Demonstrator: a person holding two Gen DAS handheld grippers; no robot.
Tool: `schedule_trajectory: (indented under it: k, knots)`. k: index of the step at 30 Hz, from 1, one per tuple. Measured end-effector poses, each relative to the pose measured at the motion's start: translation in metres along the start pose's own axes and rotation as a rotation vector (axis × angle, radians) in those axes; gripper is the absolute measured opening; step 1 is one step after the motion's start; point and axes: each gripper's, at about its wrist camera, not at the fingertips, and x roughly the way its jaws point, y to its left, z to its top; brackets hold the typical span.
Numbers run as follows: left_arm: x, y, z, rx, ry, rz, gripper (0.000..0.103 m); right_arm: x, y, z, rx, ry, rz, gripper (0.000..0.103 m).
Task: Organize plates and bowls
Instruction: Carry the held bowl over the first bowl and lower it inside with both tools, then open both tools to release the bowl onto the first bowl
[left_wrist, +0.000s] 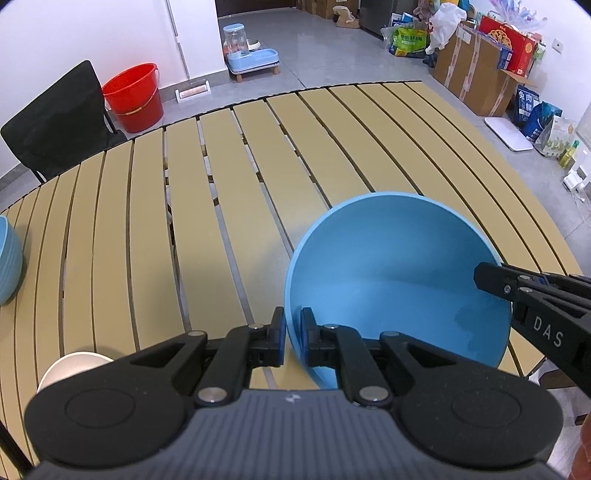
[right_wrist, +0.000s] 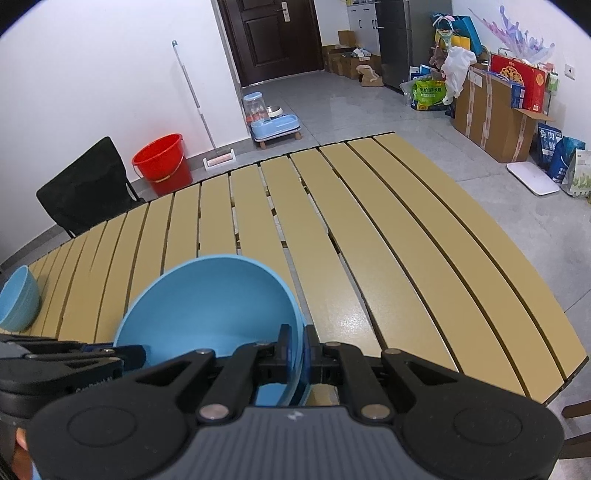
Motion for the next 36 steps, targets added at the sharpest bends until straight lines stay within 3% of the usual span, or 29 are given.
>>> schedule_trajectory:
  k: [19,27,31,33,36]
  knots:
    - [0.004,-0.001,0.0,0.002,-0.009,-0.007,0.009,0.012,0.003,-0.001,-0.007,0.014,-0.024,0.006]
    - [-0.014,0.007,-0.001,-0.012,-0.052,-0.029,0.013,0.002,0.004,-0.001,0.005,-0.005,-0.012,0.021]
    - [-0.028,0.014,-0.006,-0.02,-0.09,-0.02,0.042,-0.009,0.003,-0.001,0.003,-0.022,-0.009,0.039]
    - [-0.036,0.018,-0.008,-0.024,-0.109,-0.012,0.047,-0.015,0.003,-0.002,0.004,-0.034,-0.008,0.051]
    - [-0.047,0.026,-0.012,-0.035,-0.125,-0.007,0.062,-0.023,0.005,-0.005,0.003,-0.041,-0.006,0.066]
